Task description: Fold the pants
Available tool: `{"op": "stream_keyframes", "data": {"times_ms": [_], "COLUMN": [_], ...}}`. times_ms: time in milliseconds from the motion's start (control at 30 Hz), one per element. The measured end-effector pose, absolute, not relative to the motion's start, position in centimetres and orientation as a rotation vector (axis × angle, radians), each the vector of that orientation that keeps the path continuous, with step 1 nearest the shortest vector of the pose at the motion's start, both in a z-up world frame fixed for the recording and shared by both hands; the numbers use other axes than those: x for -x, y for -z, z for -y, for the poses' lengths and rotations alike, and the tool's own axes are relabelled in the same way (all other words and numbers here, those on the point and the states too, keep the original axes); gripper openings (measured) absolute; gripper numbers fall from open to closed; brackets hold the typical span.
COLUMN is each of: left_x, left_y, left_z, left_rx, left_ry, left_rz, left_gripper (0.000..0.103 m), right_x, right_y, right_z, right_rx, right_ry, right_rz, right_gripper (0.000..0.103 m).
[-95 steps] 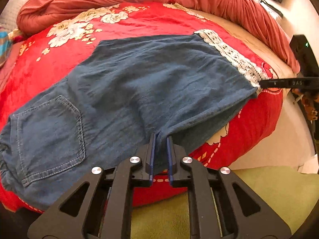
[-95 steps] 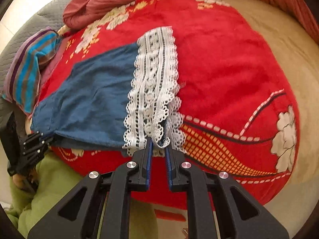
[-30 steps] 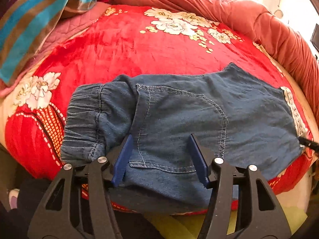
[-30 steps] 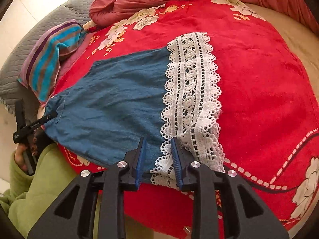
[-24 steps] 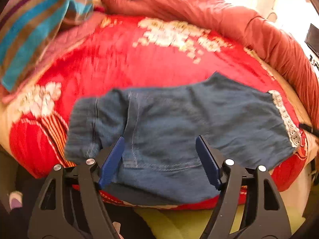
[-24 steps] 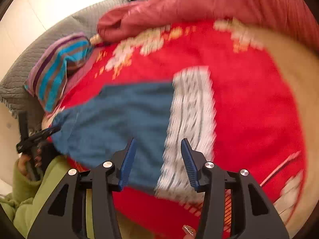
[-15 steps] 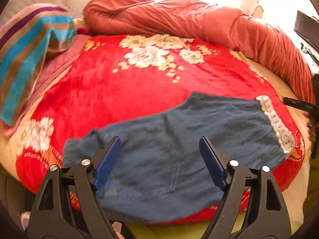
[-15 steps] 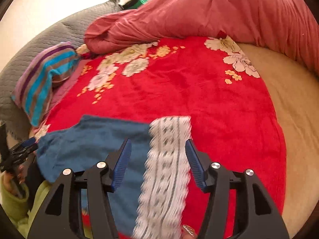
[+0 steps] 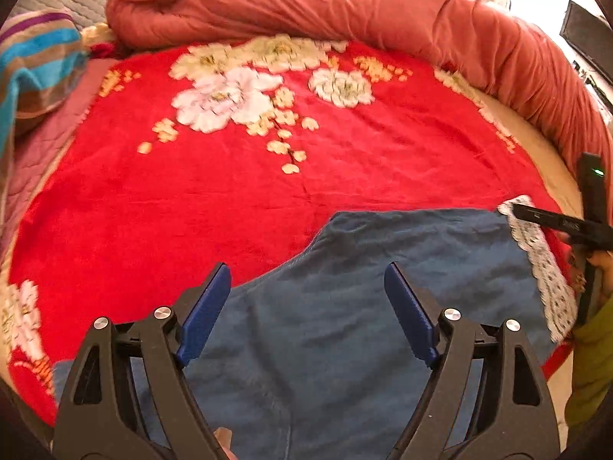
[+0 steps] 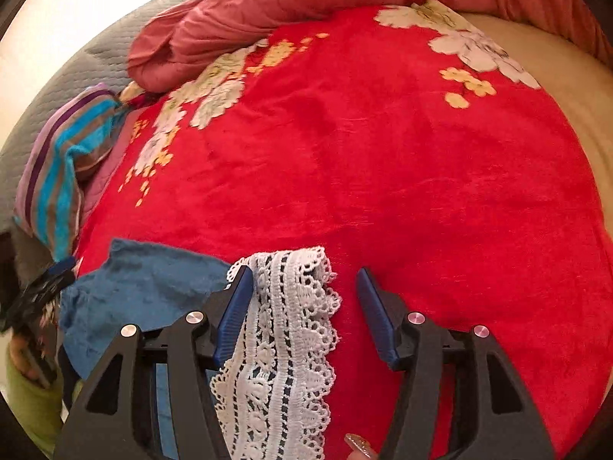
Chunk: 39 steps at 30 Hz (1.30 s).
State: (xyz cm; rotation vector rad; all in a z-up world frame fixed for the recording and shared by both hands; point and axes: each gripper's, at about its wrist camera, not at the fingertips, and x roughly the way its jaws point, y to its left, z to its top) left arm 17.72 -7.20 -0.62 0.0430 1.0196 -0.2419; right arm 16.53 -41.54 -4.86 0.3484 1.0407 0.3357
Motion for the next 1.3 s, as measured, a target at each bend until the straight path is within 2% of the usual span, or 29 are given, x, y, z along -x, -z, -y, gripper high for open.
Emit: {"op": "stream_keyframes", "data": {"times_ms": [33,167,233,300,333,367,533,700,733,767,800,833,933,967,1000,1067,1300], "left_x": [-18.3,-20.8,-21.1,-20.7,-20.4,-20.2,-20.0,-19.9,-19.8,-19.8,-19.7,-19.5,-17.9,-16.9,-16.3,-14.4,-9.5], "left_y": [1.2,3.9,5.1,5.2,4.9,4.4,4.5,5.5,5.3,5.1,4.8,4.4,3.1,2.5,2.2,1.3,0.2], "left_z": [7.5,8.2,8.5,9.7,10.3,10.8,12.2,10.9,10.3,10.0,9.7,9.3,7.6,6.7,6.2,4.5,2.5], "left_rx": [-0.043,-0.010,-0.003,-0.067,-0.087,-0.102,-0.249,-0.214,-0.196,-0.182,-0.163,-0.143,-0.105,-0.089,-0.083,-0.058,-0.012], "left_ry": [0.240,0.229,0.228,0.236,0.255,0.269,0.211,0.195,0.194,0.189,0.183,0.178,0.160,0.149,0.142,0.114,0.141], "left_rz": [-1.032,-1.095,-1.129,-1.109,-1.094,-1.075,-1.004,-0.994,-0.995,-1.000,-1.004,-1.004,-0.975,-0.960,-0.951,-0.932,-0.928], "left_gripper": [0.075,0.075,0.059,0.025,0.015,0.009,0.009,0.034,0.038,0.046,0.050,0.050,0.054,0.061,0.069,0.074,0.084], "right_x": [-16.4,-15.9,-15.5,-15.1,-15.1,-15.2,-16.9,-16.6,-16.4,-16.2,-15.5,-14.8,-11.8,-11.1,-10.0,-8.1,-4.3], "right_y": [4.9,4.2,3.3,1.8,1.2,0.6,3.0,4.3,3.9,3.5,2.8,2.1,-0.3,-0.7,-1.3,-1.9,-1.1], "right_z": [41.5,41.4,41.5,41.5,41.5,41.4,40.3,39.6,39.7,39.8,40.0,40.3,40.6,40.6,40.5,39.9,33.9], "right_rx": [-0.353,-0.353,-0.336,-0.305,-0.290,-0.261,-0.149,-0.080,-0.075,-0.073,-0.070,-0.072,-0.041,-0.034,-0.024,-0.012,0.065], "right_ry": [-0.351,-0.401,-0.412,-0.414,-0.405,-0.383,-0.309,-0.244,-0.232,-0.218,-0.207,-0.208,-0.183,-0.179,-0.178,-0.189,-0.283], "right_rz": [-1.040,-1.000,-0.963,-0.916,-0.900,-0.887,-0.963,-0.981,-0.975,-0.967,-0.950,-0.929,-0.849,-0.835,-0.821,-0.807,-0.819], "right_gripper": [0.037,0.022,0.020,0.019,0.019,0.019,0.019,0.026,0.031,0.038,0.041,0.044,0.063,0.066,0.068,0.068,0.070]}}
